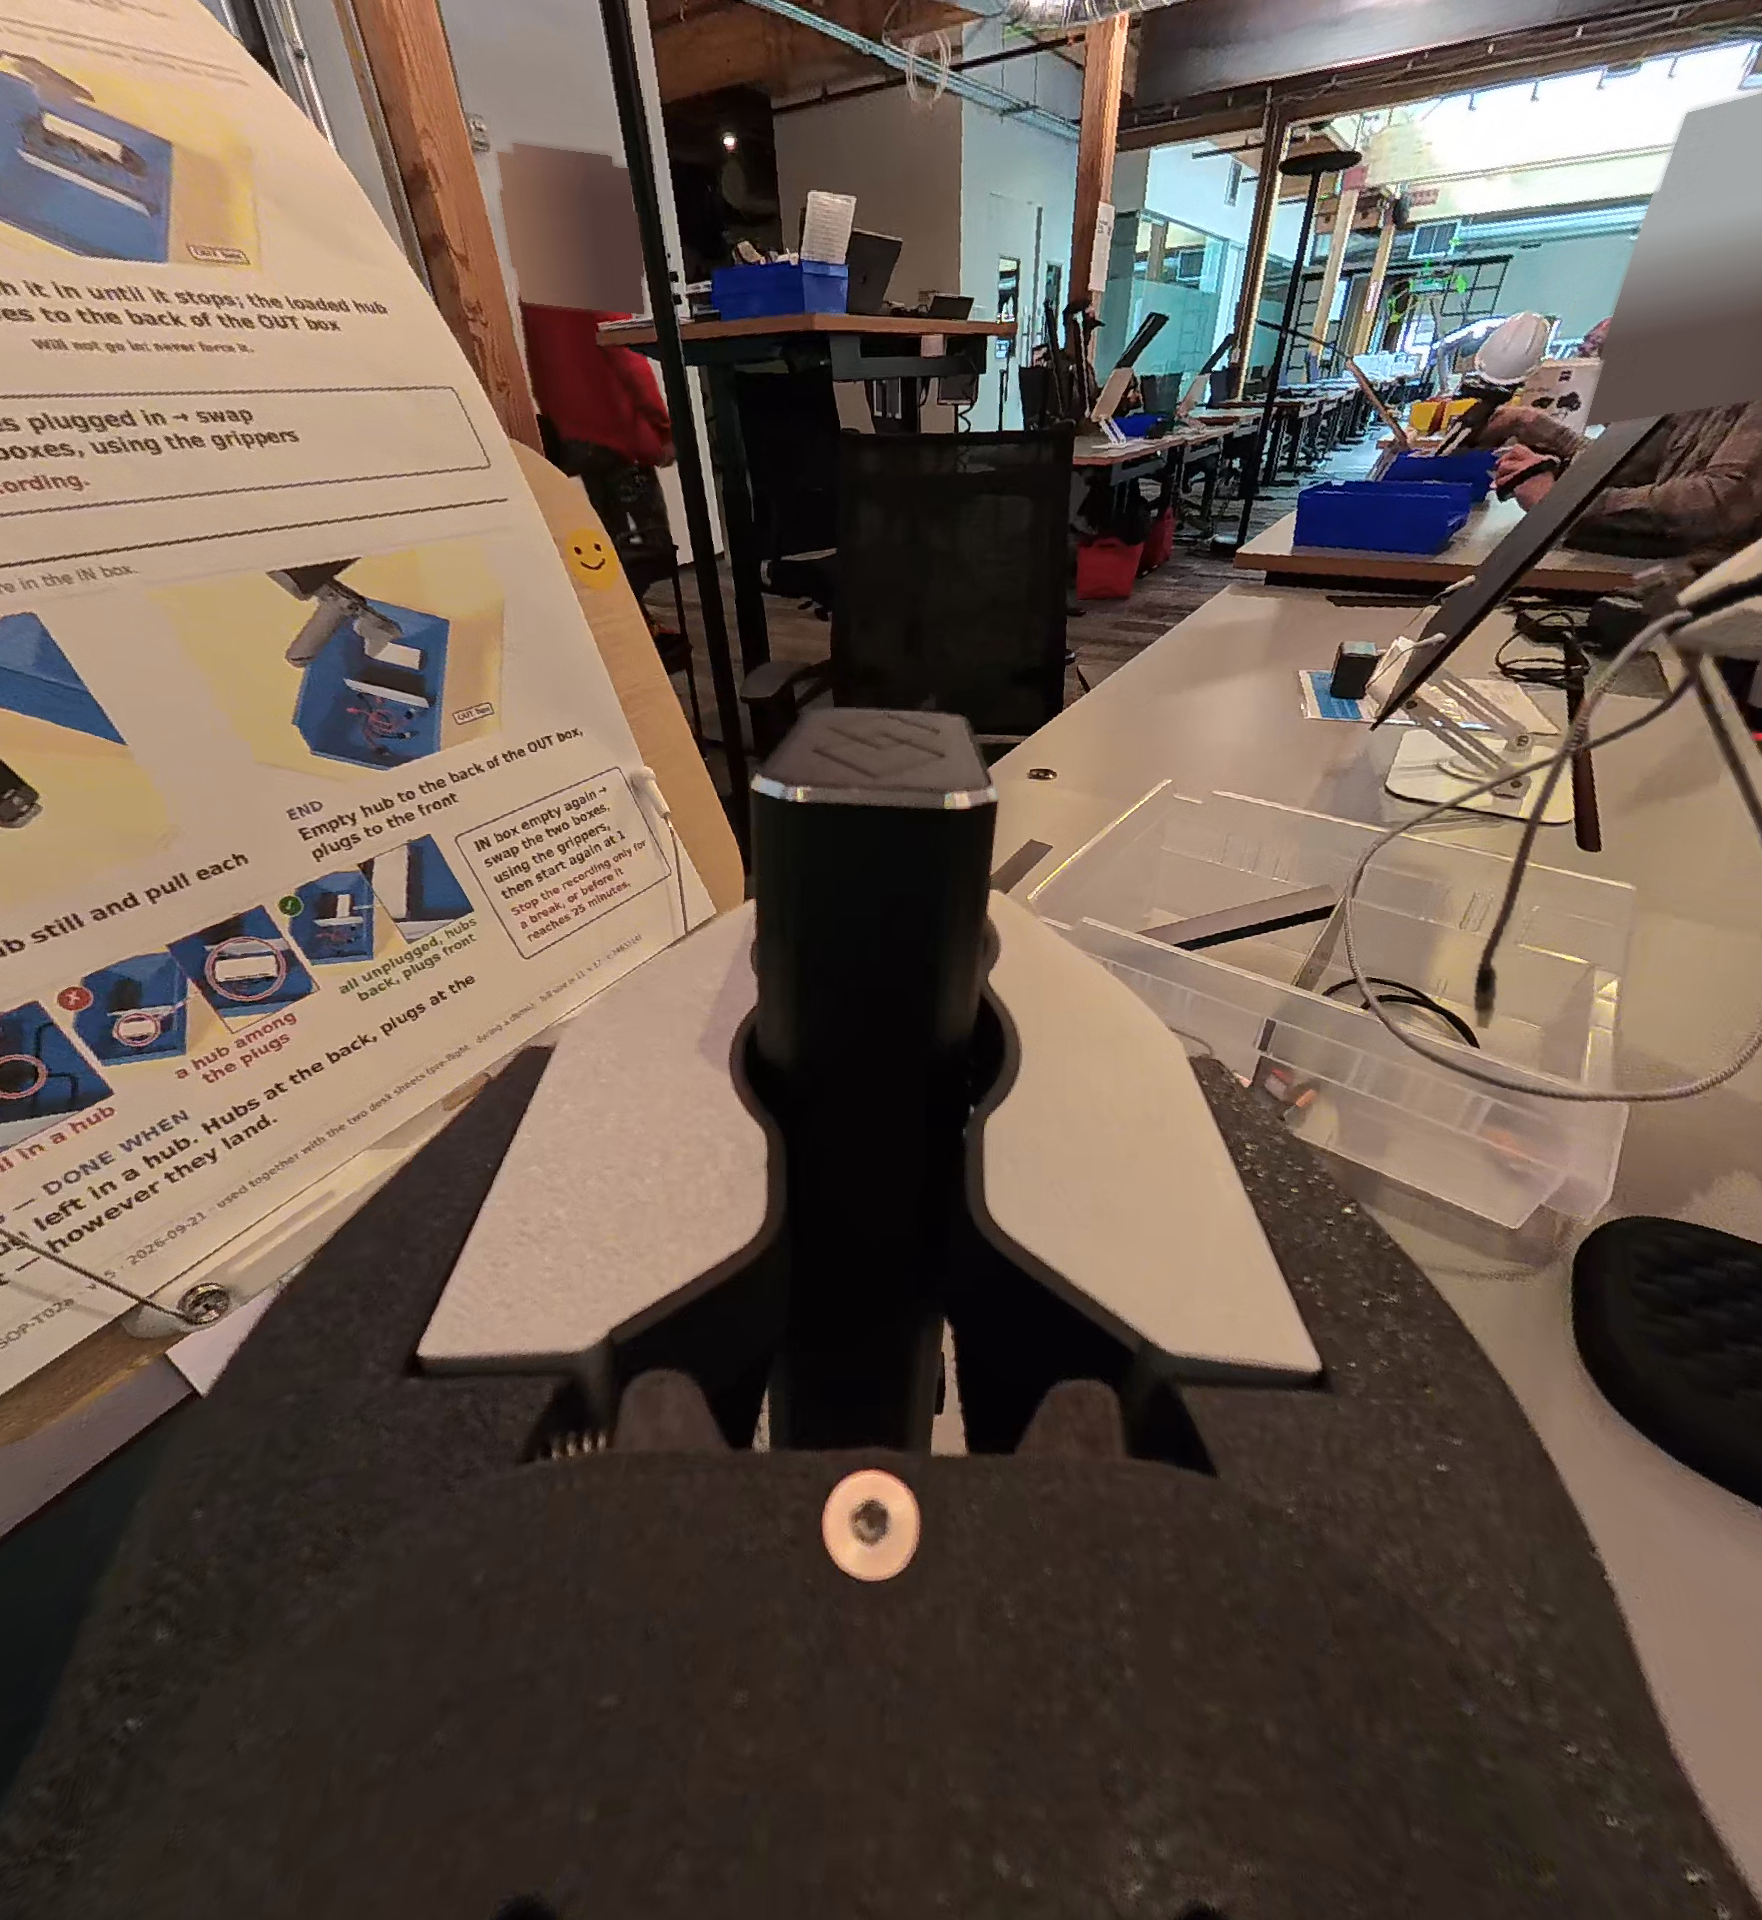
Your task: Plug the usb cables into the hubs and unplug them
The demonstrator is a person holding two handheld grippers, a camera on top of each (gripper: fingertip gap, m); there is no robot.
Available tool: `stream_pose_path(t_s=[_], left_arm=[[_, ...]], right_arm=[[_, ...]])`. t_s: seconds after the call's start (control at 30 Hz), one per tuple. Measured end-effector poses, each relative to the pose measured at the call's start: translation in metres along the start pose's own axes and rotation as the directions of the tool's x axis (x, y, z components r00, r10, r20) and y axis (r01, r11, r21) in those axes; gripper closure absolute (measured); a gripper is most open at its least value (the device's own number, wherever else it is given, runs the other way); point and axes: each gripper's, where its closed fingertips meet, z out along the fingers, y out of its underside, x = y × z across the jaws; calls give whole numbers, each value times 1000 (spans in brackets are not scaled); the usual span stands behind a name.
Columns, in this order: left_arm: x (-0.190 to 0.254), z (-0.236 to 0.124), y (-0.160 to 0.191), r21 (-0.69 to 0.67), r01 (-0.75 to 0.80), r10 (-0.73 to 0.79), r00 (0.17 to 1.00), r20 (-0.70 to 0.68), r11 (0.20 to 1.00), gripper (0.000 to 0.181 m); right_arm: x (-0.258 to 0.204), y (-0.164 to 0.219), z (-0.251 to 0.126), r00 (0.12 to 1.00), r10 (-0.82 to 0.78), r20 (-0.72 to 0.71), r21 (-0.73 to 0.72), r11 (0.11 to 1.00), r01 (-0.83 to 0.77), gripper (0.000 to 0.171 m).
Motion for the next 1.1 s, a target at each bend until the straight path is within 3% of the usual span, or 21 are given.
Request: stream_pose_path(t_s=[0.13, 0.27, 0.53, 0.7, 0.83, 0.97, 1.1], left_arm=[[3, 2, 2, -10, -5, 5, 1000, -5, 1000, 150], [4, 3, 2, -12, -8, 8, 1000, -7, 1000, 151], [5, 5, 3, -18, -9, 9, 1000, -11, 1000, 151], [5, 4, 3, -17, -5, 5, 1000, -13, 1000, 148], [4, 4, 3, -17, -4, 4, 1000, -13, 1000, 148], [5, 4, 3, -14, 1, -1, 1000, -18, 1000, 148], [6, 5, 4, -19, -3, 2, 1000, -22, 1000, 148]], right_arm=[[40, 20, 3, 977, 118, -176, -9, 993, -121, 165], [53, 22, -9, 960, 155, -231, 45, 988, -149, 165], [6, 21, 2, 996, 75, 45, 44, 996, -77, 165], [-34, 33, 10, 957, 97, 275, -59, 995, -84, 165], [-53, 27, 5, 904, 137, 406, -30, 990, -137, 165], [-53, 59, 18, 893, 211, 397, -177, 973, -151, 165], [-43, 81, 41, 889, 278, 364, -212, 954, -212, 165]])
